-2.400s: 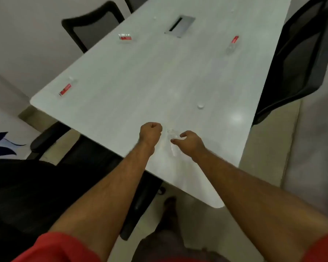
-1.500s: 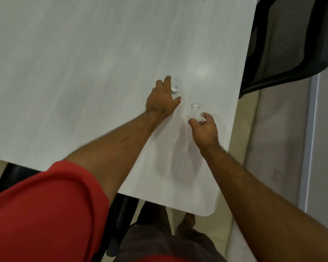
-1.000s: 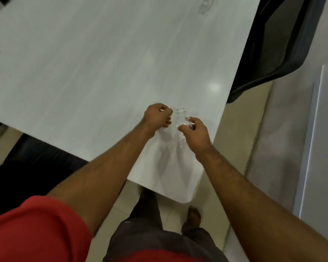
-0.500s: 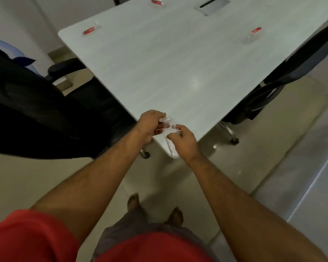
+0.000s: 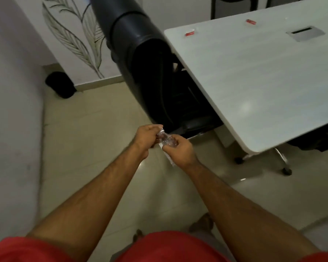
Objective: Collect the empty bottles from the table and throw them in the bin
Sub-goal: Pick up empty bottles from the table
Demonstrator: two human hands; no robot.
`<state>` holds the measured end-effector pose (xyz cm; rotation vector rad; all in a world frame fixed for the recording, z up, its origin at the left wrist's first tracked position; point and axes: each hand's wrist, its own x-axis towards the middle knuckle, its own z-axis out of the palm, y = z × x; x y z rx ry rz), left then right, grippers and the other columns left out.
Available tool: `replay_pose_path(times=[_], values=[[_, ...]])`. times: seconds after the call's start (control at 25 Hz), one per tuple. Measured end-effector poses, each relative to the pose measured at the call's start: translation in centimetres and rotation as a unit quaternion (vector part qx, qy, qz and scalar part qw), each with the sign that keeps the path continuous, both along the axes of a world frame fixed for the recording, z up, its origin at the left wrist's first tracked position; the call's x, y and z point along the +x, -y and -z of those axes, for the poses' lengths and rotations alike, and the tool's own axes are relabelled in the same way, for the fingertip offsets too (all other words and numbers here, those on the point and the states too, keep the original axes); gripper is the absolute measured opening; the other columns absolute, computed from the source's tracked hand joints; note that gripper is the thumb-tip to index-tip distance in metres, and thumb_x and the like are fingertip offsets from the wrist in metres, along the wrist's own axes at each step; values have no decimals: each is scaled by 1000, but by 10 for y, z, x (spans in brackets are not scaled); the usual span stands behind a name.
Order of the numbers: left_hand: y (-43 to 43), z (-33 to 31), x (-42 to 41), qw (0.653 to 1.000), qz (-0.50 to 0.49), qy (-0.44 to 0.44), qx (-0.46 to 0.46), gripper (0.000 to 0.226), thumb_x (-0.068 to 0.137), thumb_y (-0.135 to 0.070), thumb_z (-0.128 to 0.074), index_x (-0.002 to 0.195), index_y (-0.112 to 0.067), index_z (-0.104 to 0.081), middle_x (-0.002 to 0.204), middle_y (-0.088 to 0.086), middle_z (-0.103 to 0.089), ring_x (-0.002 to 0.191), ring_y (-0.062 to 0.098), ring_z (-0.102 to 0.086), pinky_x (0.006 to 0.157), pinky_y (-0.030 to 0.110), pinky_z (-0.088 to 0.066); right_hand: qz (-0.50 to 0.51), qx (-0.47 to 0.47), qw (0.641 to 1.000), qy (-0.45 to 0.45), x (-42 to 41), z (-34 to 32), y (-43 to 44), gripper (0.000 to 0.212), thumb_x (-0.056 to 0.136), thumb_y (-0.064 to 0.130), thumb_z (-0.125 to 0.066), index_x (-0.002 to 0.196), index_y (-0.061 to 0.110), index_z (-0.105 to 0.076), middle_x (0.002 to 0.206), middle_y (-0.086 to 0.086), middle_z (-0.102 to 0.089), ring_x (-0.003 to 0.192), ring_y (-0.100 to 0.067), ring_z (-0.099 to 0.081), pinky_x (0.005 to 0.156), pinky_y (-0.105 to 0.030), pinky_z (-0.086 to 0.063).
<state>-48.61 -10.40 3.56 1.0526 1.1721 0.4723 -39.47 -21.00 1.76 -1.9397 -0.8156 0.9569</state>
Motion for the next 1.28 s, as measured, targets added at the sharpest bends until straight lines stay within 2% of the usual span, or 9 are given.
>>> replay_pose_path(times=[0.12,0.28,0.52,0.64,0.76,0.88,1.0,1.16,1.28], values=[[-32,1,-81,996,-87,-6,9,13,88,-14,-68,98,-6,-69,84,9,-69,69,17,-63,55,22,-51,-21,12,1000,19,-75,1,-42,41,72,38,-76,111,28,-68,91,12,-70,85,-13,-69,76,-28,-55],[-79,-2,-176,978,-207,-19,16,16,78,-16,-78,81,-10,-64,79,8,-70,68,20,-64,61,29,-52,-94,28,994,50,-169,-5,-99,49,75,36,-74,121,24,-62,98,10,-66,90,-15,-67,80,-34,-56],[-175,4,-260,952,-305,-13,-2,20,77,-11,-79,88,-2,-64,80,12,-70,69,22,-65,71,38,-61,-165,64,984,16,-245,10,-206,52,79,39,-74,127,21,-61,111,1,-69,96,-17,-67,85,-36,-57],[-243,8,-275,964,-264,25,-36,11,85,-10,-70,94,-7,-67,86,8,-70,75,18,-65,74,32,-58,-142,61,985,-81,-249,23,-275,63,74,53,-75,124,17,-66,111,0,-73,99,-16,-70,90,-38,-57],[-301,1,-281,975,-209,60,-33,13,91,-10,-62,103,-11,-68,93,5,-71,80,14,-66,82,29,-54,-112,49,974,-192,-242,19,-341,48,81,34,-80,118,8,-66,99,-6,-72,84,-17,-68,75,-31,-56],[-368,-15,-278,981,-167,96,-16,17,94,-10,-56,104,-14,-70,98,4,-72,87,16,-67,85,30,-54,-131,29,945,-299,-228,-7,-409,32,90,28,-70,111,4,-68,89,-7,-68,74,-17,-61,62,-27,-47],[-437,-31,-273,981,-144,126,-13,21,96,-11,-53,108,-15,-70,102,5,-73,92,17,-68,86,31,-53,-169,-4,903,-395,-212,-25,-477,46,86,44,-69,115,8,-68,92,-8,-68,76,-18,-64,66,-31,-49],[-520,-31,-245,968,-230,103,20,27,93,-9,-58,119,-2,-65,93,6,-70,77,14,-66,69,24,-54,-148,-14,948,-280,-196,-27,-564,45,87,48,-69,120,19,-61,104,-6,-71,82,-17,-69,60,-29,-54],[-593,-26,-223,964,-250,90,30,16,90,-11,-65,105,-8,-69,92,6,-70,84,18,-66,64,25,-54,-129,35,973,-188,-192,-14,-629,52,79,41,-80,121,18,-60,103,-11,-69,82,-19,-67,53,-25,-53]])
